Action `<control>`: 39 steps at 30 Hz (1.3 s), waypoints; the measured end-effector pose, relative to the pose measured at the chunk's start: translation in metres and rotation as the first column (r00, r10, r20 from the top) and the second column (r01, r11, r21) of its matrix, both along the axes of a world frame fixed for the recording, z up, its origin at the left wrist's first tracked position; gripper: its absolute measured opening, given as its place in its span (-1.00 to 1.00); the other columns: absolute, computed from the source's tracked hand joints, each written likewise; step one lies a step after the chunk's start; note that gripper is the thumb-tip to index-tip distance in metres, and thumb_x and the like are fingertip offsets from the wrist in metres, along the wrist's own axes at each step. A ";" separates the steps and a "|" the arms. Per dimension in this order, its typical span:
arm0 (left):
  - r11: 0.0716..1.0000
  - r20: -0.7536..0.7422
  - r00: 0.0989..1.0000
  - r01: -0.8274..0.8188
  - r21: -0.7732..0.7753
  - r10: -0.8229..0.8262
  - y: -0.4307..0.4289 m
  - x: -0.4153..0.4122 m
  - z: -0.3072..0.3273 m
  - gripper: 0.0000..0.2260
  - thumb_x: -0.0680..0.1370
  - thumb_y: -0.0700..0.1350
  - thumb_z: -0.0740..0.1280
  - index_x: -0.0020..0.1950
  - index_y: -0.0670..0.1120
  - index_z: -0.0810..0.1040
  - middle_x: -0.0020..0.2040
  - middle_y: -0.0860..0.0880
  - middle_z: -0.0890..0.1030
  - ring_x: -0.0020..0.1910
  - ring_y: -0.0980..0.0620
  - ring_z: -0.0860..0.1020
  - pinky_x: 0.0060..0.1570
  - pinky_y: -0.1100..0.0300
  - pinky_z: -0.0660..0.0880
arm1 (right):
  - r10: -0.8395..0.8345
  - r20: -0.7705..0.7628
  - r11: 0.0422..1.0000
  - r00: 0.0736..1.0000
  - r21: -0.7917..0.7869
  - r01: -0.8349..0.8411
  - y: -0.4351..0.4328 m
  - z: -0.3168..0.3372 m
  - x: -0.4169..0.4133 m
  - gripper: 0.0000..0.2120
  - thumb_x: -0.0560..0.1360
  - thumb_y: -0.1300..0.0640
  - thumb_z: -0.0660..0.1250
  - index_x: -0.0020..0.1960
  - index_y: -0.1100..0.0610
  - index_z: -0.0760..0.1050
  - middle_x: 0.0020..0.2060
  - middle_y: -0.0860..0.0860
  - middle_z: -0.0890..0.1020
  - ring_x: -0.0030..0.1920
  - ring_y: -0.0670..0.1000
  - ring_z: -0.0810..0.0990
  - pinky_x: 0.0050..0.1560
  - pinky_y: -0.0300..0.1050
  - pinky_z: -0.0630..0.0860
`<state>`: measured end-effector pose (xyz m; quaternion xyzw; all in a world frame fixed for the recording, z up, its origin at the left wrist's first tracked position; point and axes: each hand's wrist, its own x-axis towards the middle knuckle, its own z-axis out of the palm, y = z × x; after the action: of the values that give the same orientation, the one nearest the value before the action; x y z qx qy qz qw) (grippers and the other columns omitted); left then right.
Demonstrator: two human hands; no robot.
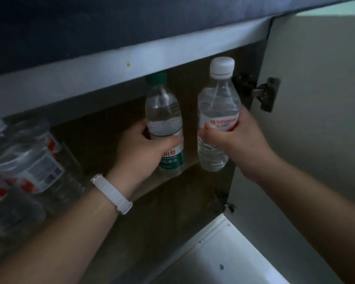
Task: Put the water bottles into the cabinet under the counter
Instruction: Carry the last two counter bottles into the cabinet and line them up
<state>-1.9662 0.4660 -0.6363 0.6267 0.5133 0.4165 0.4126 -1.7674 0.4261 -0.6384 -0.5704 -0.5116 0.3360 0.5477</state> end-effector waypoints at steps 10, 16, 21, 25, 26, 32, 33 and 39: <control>0.989 0.043 0.989 -0.144 0.020 0.143 0.042 -0.006 -0.009 -0.57 0.37 -0.01 0.60 0.20 0.13 0.62 0.13 0.13 0.67 0.14 0.09 0.63 0.18 0.00 0.59 | 0.019 -0.005 1.000 1.000 0.010 -0.019 0.064 -0.013 -0.018 -0.45 0.35 0.11 0.56 0.29 -0.02 0.45 0.06 -0.06 0.65 0.06 -0.09 0.64 0.07 -0.06 0.58; 0.989 0.131 0.980 -0.147 -0.013 0.147 0.046 -0.005 -0.024 -0.63 0.37 0.00 0.60 0.10 0.21 0.57 0.05 0.21 0.64 0.11 0.14 0.61 0.10 0.10 0.58 | -0.007 0.000 1.000 1.000 0.014 0.007 0.081 -0.033 -0.023 -0.35 0.32 0.04 0.58 0.33 -0.01 0.39 0.08 -0.07 0.64 0.09 -0.08 0.63 0.10 -0.01 0.60; 0.990 0.043 0.989 -0.142 -0.015 0.142 0.038 -0.008 -0.046 -0.54 0.40 0.01 0.57 0.20 0.24 0.45 0.04 0.30 0.55 0.03 0.28 0.53 0.04 0.17 0.49 | -0.038 0.109 0.999 0.993 -0.001 0.038 0.070 -0.060 -0.024 -0.32 0.27 -0.06 0.59 0.29 -0.06 0.35 0.11 -0.10 0.60 0.12 -0.12 0.59 0.08 -0.05 0.59; 0.989 -0.026 0.992 -0.126 -0.073 0.124 0.031 -0.008 -0.065 -0.46 0.44 -0.07 0.55 0.33 0.15 0.40 0.14 0.21 0.48 0.14 0.17 0.47 0.08 0.15 0.41 | -0.124 0.174 0.992 0.977 0.052 0.117 0.058 -0.080 -0.030 -0.55 0.35 -0.02 0.56 0.12 -0.17 0.41 0.01 -0.18 0.59 0.02 -0.25 0.57 0.00 -0.22 0.56; 0.989 -0.028 0.992 -0.123 -0.077 0.121 0.031 -0.009 -0.067 -0.46 0.45 -0.07 0.55 0.33 0.16 0.39 0.15 0.21 0.48 0.14 0.17 0.46 0.08 0.15 0.40 | -0.146 0.190 0.989 0.971 0.064 0.136 0.058 -0.081 -0.031 -0.57 0.36 -0.04 0.55 0.14 -0.12 0.44 0.01 -0.16 0.61 0.02 -0.22 0.59 0.00 -0.17 0.59; 0.989 -0.065 0.988 -0.139 -0.042 0.136 0.045 0.000 -0.067 -0.43 0.43 -0.07 0.56 0.37 0.10 0.41 0.21 0.18 0.52 0.16 0.15 0.49 0.06 0.18 0.42 | -0.140 0.261 0.990 0.955 0.026 0.138 0.082 -0.074 -0.028 -0.64 0.41 -0.04 0.50 0.14 -0.04 0.48 0.03 -0.08 0.63 0.04 -0.08 0.61 0.03 -0.08 0.58; 0.988 -0.069 0.987 -0.150 -0.036 0.147 0.049 0.003 -0.066 -0.44 0.44 -0.07 0.56 0.37 0.08 0.41 0.24 0.16 0.53 0.19 0.13 0.50 0.08 0.17 0.43 | -0.130 0.259 0.992 0.957 0.034 0.125 0.086 -0.073 -0.027 -0.63 0.41 -0.03 0.51 0.15 -0.02 0.49 0.04 -0.07 0.63 0.06 -0.07 0.62 0.05 -0.09 0.58; 0.974 -0.081 0.971 -0.227 -0.023 0.225 0.076 0.021 -0.064 -0.38 0.42 -0.11 0.58 0.42 -0.01 0.41 0.38 0.00 0.53 0.35 -0.04 0.50 0.27 0.03 0.47 | -0.111 0.272 0.993 0.956 0.070 0.096 0.115 -0.071 -0.019 -0.53 0.43 0.05 0.52 0.27 0.13 0.47 0.17 0.03 0.61 0.20 0.01 0.56 0.21 -0.07 0.49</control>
<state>-1.9453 0.5418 -0.7006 0.5734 0.6036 0.4278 0.3520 -1.7866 0.5411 -0.7099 -0.6221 -0.5613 0.2099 0.5039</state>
